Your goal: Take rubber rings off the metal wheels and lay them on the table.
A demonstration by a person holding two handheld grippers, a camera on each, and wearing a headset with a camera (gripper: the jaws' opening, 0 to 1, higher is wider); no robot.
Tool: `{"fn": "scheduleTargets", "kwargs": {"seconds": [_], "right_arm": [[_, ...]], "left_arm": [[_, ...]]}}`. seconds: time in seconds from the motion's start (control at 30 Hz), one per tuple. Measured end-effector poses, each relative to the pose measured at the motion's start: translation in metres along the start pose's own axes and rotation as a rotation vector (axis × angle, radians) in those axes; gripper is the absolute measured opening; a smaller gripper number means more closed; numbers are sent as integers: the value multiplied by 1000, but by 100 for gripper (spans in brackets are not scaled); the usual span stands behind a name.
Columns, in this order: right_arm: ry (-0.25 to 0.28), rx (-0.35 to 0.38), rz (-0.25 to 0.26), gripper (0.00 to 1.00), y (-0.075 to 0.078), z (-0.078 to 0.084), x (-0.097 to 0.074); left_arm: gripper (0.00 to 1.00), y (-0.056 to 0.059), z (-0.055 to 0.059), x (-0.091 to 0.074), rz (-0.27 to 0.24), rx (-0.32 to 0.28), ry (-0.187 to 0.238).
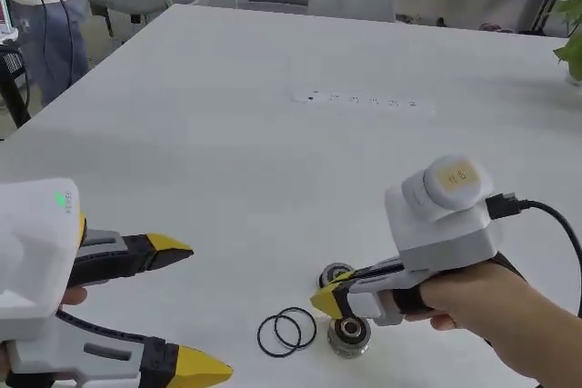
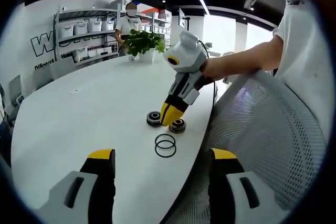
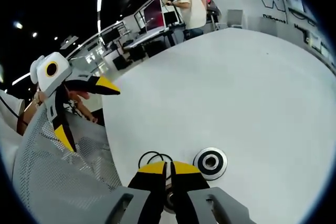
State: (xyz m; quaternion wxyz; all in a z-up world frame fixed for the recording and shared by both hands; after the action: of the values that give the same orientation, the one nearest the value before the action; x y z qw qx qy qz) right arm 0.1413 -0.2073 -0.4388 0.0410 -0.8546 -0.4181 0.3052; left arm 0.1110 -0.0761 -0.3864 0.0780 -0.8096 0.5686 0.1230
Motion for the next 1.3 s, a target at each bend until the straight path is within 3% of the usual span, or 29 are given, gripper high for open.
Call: {"fn": "scheduleTargets", "kwargs": {"seconds": [0.67, 1.07, 1.3], "right_arm": [[90, 12, 7, 2, 0, -21, -11], [238, 17, 4, 7, 1, -48, -29], [293, 22, 12, 10, 8, -57, -40]], "left_arm": [[70, -1, 0, -1, -15, 10, -8], [70, 0, 3, -2, -18, 8, -15], [70, 0, 2, -3, -23, 0, -6]]}}
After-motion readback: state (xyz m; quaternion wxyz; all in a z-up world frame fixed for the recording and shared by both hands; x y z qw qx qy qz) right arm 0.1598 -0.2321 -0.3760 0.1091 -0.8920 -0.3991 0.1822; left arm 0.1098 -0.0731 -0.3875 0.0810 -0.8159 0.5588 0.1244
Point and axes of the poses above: the centre of the closed fingertips' face, and the gripper's own axes: x roughly forward along the fingers, y roughly to its right, z roughly out of its underside, the point moved 3 cm from there along -x, roughly backward along the fingers, and after that the axes turned 14 degrees about y, right-handed, at the moved point
